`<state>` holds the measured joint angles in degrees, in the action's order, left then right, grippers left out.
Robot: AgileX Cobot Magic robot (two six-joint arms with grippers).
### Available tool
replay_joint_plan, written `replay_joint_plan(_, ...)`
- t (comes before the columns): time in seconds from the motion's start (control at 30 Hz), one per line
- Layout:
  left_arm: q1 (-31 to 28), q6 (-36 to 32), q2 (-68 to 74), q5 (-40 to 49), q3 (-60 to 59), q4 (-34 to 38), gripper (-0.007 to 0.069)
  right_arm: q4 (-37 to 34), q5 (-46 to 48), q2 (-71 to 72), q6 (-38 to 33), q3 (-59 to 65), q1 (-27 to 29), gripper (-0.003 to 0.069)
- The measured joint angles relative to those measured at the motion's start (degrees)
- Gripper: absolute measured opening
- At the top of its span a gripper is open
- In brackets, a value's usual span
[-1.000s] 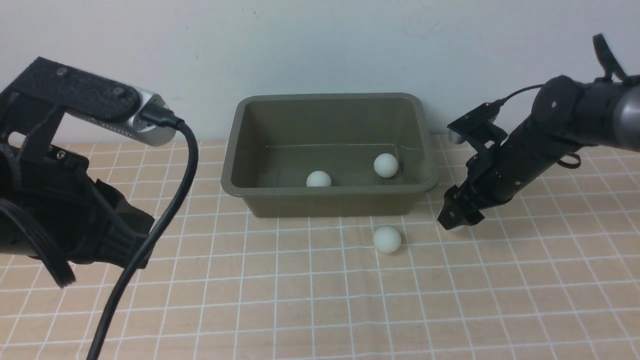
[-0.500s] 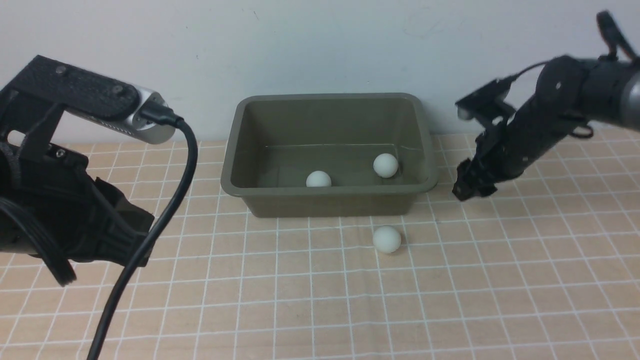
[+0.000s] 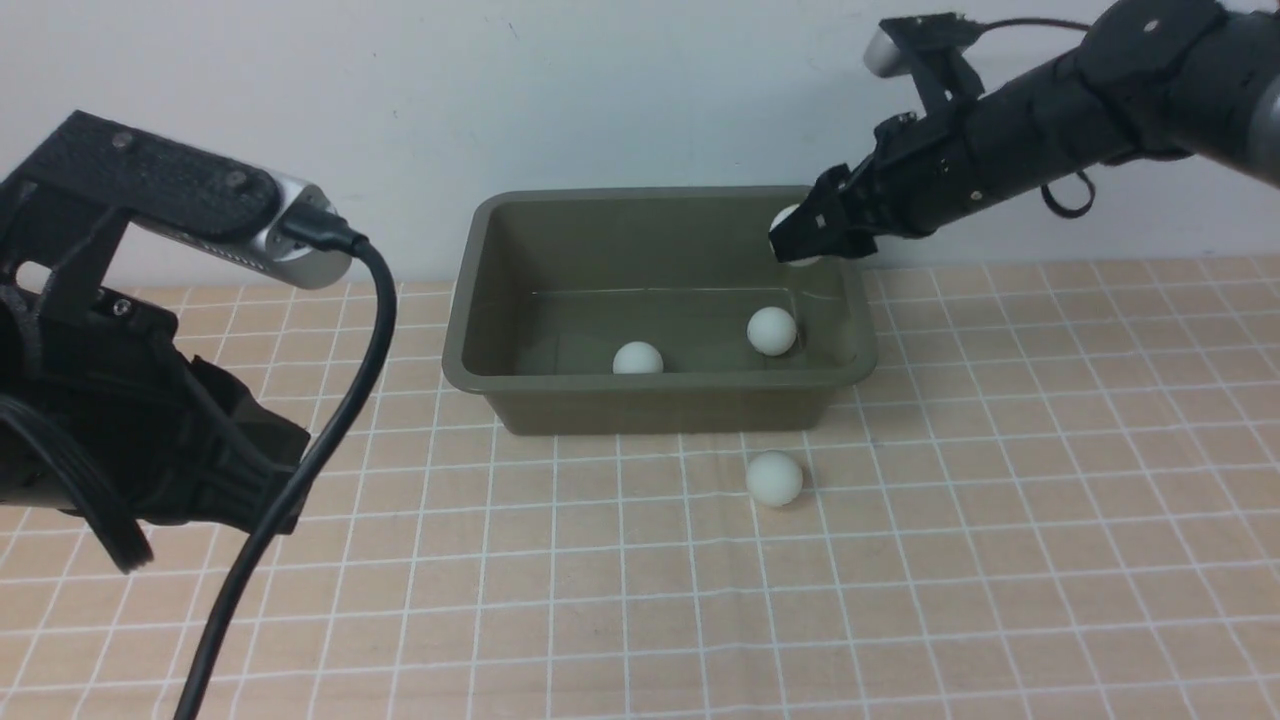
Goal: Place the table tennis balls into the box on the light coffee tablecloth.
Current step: 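Release the ping pong ball into the bin and lift the gripper away, then reach for and grasp a ping pong ball on the table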
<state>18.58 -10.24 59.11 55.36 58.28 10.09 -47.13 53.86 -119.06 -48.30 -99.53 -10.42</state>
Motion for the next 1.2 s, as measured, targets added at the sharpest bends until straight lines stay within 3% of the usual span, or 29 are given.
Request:
replay_joint_plan(0.1,0.0,0.0,0.0,0.0,0.0,0.0,-0.0038,2.0,-0.4,-1.5,-0.5,0.0,-0.6,0.0381)
replay_joint_plan(0.23,0.0,0.0,0.0,-0.1,0.0,0.0,-0.0038,3.8,-1.7,-1.3,-1.1,0.0,-1.3,0.0516)
replay_joint_plan(0.37,0.0,0.0,0.0,-0.5,0.0,0.0,-0.0038,4.6,-2.6,1.1,-1.7,0.0,-1.4,0.0578)
replay_joint_plan(0.6,0.0,-0.1,0.0,-0.5,0.0,0.0,-0.0038,14.0,1.2,11.0,-0.1,-1.1,-0.8,0.0512)
replay_joint_plan(0.7,0.0,-0.4,0.0,-0.6,0.0,0.0,-0.0038,18.8,4.3,16.2,4.2,-1.2,-0.7,0.0470)
replay_joint_plan(0.97,0.0,-0.4,0.0,-0.6,0.0,0.0,-0.0038,21.0,15.3,22.7,21.6,-1.2,-0.7,0.0449)
replay_joint_plan(1.2,0.0,-0.4,0.0,-0.7,0.0,0.1,-0.0038,22.0,17.6,23.4,25.7,1.2,-1.8,0.0447)
